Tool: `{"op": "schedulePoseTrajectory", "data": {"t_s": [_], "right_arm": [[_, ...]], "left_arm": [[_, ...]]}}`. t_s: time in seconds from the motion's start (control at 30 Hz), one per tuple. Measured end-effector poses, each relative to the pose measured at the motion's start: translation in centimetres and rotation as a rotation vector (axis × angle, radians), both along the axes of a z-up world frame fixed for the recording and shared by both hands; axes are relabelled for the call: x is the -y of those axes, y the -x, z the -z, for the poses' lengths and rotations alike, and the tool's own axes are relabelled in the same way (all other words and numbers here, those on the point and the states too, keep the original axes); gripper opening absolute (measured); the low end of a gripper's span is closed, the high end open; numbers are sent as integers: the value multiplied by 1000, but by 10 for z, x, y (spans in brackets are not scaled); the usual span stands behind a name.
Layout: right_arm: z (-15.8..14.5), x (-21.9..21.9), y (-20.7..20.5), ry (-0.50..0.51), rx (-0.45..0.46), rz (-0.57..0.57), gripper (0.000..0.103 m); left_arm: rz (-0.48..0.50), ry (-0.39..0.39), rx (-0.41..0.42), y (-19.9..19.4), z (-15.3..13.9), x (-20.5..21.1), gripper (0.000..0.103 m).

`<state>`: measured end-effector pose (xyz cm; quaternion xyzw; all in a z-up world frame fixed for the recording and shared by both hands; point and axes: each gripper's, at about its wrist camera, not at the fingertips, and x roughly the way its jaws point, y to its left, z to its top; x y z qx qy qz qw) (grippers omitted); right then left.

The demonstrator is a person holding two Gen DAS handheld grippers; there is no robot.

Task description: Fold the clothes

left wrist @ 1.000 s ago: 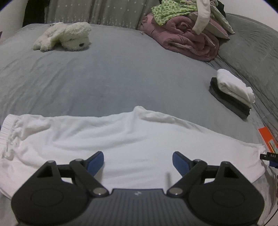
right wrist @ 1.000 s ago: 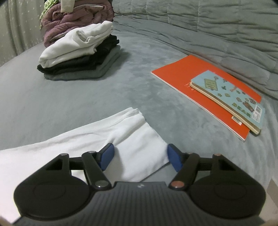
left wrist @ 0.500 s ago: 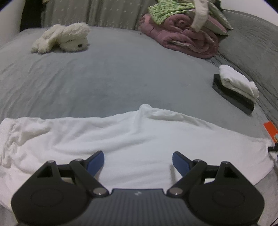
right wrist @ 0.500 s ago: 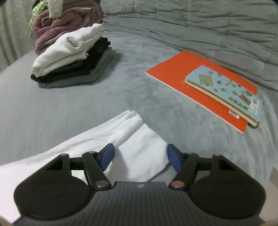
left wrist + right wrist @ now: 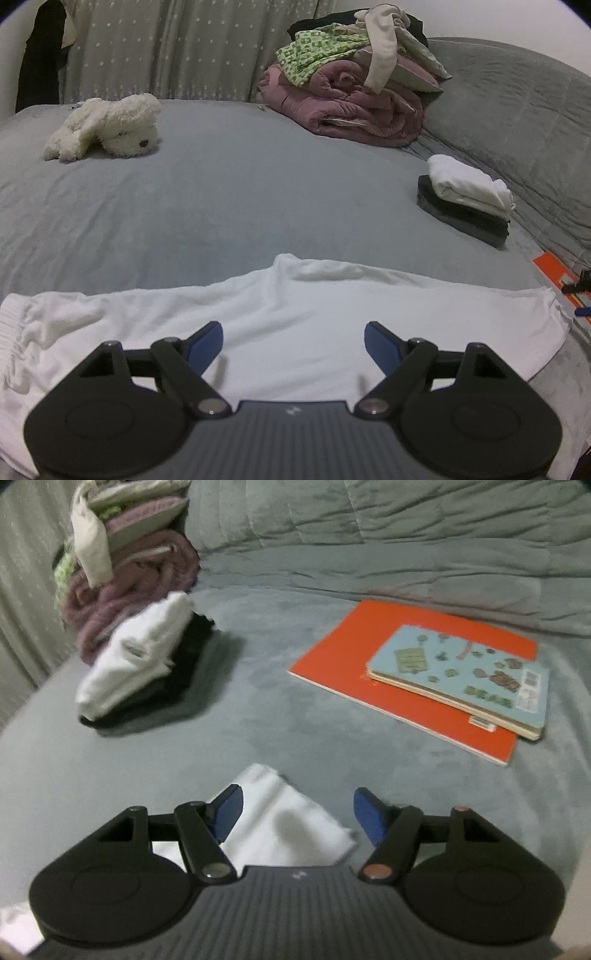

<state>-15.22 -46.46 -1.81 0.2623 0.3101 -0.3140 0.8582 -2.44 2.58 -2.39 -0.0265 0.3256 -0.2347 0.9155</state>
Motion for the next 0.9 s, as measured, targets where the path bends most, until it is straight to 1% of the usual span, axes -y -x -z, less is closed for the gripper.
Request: {"op": "schedulePoseTrajectory", "data": {"t_s": [0.23, 0.3, 0.33, 0.37, 0.4, 0.43, 0.47, 0.53, 0.67, 0.77, 0.9], "right_arm": [[14, -6, -7, 85, -99, -123, 67], [18, -9, -10, 119, -134, -161, 60], [20, -14, -14, 156, -161, -190, 56], [20, -19, -16, 183, -170, -223, 42], [19, -22, -17, 185, -164, -244, 22], [18, -22, -18, 175, -155, -249, 12], [17, -21, -17, 159, -143, -243, 10], [14, -18, -15, 135, -119, -223, 10], [-5, -22, -7, 103, -26, -212, 9], [-19, -28, -3, 70, 45, -215, 9], [-36, -54, -8, 35, 120, -288, 9]], "left_arm": [[6, -15, 1, 6, 0, 9, 85], [10, -24, -1, 7, 1, 13, 85], [12, -27, -1, 9, 1, 15, 85], [15, -31, -2, 10, 1, 16, 85], [17, -33, -3, 10, 1, 18, 85], [19, -35, -4, 11, 1, 19, 85], [22, -36, -6, 12, 1, 21, 85], [27, -31, -13, 13, 1, 23, 84], [43, 15, -43, 12, -2, 22, 80], [61, 79, -83, 8, -3, 21, 78], [101, 215, -165, 2, -1, 19, 78]]}}
